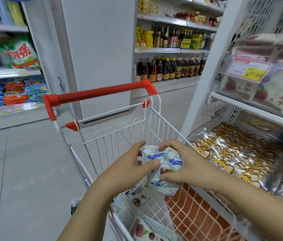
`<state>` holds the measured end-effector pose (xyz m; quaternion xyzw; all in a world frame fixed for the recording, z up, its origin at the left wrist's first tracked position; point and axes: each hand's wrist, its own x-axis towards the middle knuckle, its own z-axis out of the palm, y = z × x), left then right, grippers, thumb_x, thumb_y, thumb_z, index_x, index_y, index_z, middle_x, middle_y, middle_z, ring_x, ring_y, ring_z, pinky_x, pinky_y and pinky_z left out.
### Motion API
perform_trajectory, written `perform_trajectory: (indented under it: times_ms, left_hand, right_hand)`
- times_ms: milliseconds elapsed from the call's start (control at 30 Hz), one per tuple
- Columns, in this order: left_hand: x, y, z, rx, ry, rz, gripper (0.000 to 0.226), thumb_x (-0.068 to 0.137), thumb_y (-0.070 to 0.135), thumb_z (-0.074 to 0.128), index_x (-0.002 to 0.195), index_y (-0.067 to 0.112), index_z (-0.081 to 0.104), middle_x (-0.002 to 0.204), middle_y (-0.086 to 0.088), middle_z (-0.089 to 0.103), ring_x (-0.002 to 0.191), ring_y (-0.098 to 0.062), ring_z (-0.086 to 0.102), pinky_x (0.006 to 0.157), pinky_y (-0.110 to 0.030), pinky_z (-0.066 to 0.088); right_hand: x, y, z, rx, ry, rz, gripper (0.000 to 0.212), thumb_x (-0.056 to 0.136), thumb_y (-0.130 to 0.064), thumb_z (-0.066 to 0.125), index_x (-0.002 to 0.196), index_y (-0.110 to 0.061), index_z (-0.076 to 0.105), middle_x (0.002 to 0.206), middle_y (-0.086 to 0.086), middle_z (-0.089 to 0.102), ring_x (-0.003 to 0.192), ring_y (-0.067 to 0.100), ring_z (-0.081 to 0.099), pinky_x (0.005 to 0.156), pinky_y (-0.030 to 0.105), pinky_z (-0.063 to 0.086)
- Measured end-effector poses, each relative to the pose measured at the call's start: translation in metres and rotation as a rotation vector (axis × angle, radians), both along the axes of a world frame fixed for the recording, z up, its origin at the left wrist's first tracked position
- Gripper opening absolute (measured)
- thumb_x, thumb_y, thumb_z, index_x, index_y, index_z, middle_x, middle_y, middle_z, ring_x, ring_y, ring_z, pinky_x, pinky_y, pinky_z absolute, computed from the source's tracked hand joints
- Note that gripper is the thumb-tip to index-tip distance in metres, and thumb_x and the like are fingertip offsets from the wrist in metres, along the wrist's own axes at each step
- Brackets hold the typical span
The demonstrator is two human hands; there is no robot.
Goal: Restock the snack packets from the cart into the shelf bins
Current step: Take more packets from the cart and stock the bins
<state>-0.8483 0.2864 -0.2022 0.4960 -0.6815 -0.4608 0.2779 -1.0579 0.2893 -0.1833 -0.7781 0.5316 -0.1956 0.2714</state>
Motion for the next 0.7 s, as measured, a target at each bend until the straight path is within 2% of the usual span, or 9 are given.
perform_trajectory:
  times_ms: [67,133,233,300,367,433,500,633,700]
  left_hand:
    - [-0.008,0.008,0.006,0.022,0.164,-0.093,0.07,0.08,0.056,0.075,0.141,0.039,0.044,0.13,0.013,0.066,0.113,-0.009,0.067,0.1,-0.041,0.053]
    - [-0.019,0.016,0.014,0.009,0.269,-0.13,0.063,0.084,0.039,0.08,0.137,0.031,0.048,0.127,0.004,0.069,0.115,-0.019,0.068,0.102,-0.049,0.052]
    - [-0.035,0.025,0.034,-0.021,0.362,-0.174,0.056,0.088,0.009,0.075,0.136,0.018,0.049,0.124,-0.003,0.071,0.114,-0.023,0.069,0.101,-0.045,0.054]
    - [-0.046,0.029,0.052,-0.06,0.37,-0.247,0.052,0.088,0.007,0.073,0.134,0.015,0.05,0.124,-0.004,0.071,0.115,-0.024,0.068,0.1,-0.042,0.054]
    - [-0.059,0.033,0.07,-0.117,0.356,-0.298,0.042,0.091,0.015,0.069,0.13,0.017,0.054,0.123,-0.001,0.072,0.115,-0.021,0.069,0.1,-0.039,0.054]
    - [-0.075,0.039,0.085,-0.159,0.367,-0.334,0.032,0.096,0.014,0.062,0.127,0.018,0.057,0.121,0.0,0.073,0.113,-0.02,0.069,0.098,-0.036,0.055]
    - [-0.093,0.045,0.097,-0.179,0.394,-0.341,0.029,0.099,0.008,0.058,0.126,0.019,0.058,0.119,0.0,0.074,0.11,-0.02,0.07,0.094,-0.033,0.057]
    - [-0.139,0.058,0.122,-0.231,0.464,-0.339,0.037,0.095,0.005,0.064,0.128,0.021,0.058,0.116,0.0,0.075,0.108,-0.022,0.072,0.092,-0.043,0.058]
    - [-0.169,0.069,0.139,-0.298,0.495,-0.353,0.03,0.096,0.013,0.063,0.123,0.027,0.06,0.109,0.009,0.076,0.101,-0.013,0.073,0.083,-0.032,0.06]
  right_hand:
    - [-0.004,0.015,0.014,-0.041,-0.152,-0.05,0.058,0.07,-0.023,0.089,0.112,-0.04,0.053,0.096,-0.02,0.069,0.081,-0.001,0.067,0.064,0.017,0.052]
    - [-0.01,0.026,0.024,-0.086,-0.231,-0.086,0.056,0.071,-0.016,0.088,0.112,-0.034,0.054,0.094,-0.029,0.066,0.077,-0.007,0.065,0.063,0.01,0.047]
    - [-0.019,0.042,0.041,-0.111,-0.29,-0.109,0.062,0.073,-0.017,0.087,0.12,-0.036,0.051,0.101,-0.029,0.066,0.085,-0.006,0.067,0.068,0.01,0.048]
    - [-0.03,0.053,0.056,-0.107,-0.313,-0.122,0.07,0.076,-0.019,0.086,0.129,-0.041,0.046,0.108,-0.024,0.068,0.094,-0.004,0.068,0.076,0.015,0.052]
    - [-0.045,0.065,0.075,-0.077,-0.313,-0.133,0.08,0.078,-0.026,0.085,0.138,-0.046,0.036,0.118,-0.022,0.067,0.103,-0.004,0.067,0.086,0.02,0.054]
    - [-0.063,0.08,0.095,-0.056,-0.249,-0.14,0.089,0.078,-0.035,0.084,0.142,-0.052,0.025,0.122,-0.028,0.063,0.106,-0.008,0.063,0.091,0.019,0.051]
    - [-0.08,0.098,0.115,-0.079,-0.182,-0.179,0.08,0.079,-0.038,0.083,0.137,-0.052,0.03,0.116,-0.034,0.062,0.103,-0.012,0.062,0.087,0.015,0.051]
    - [-0.112,0.138,0.141,-0.253,-0.046,-0.337,0.039,0.079,-0.044,0.08,0.111,-0.045,0.057,0.101,-0.025,0.07,0.088,-0.008,0.066,0.081,0.027,0.055]
    - [-0.132,0.16,0.153,-0.363,-0.013,-0.444,0.043,0.072,-0.056,0.079,0.107,-0.038,0.061,0.101,-0.018,0.071,0.089,-0.003,0.066,0.083,0.031,0.055]
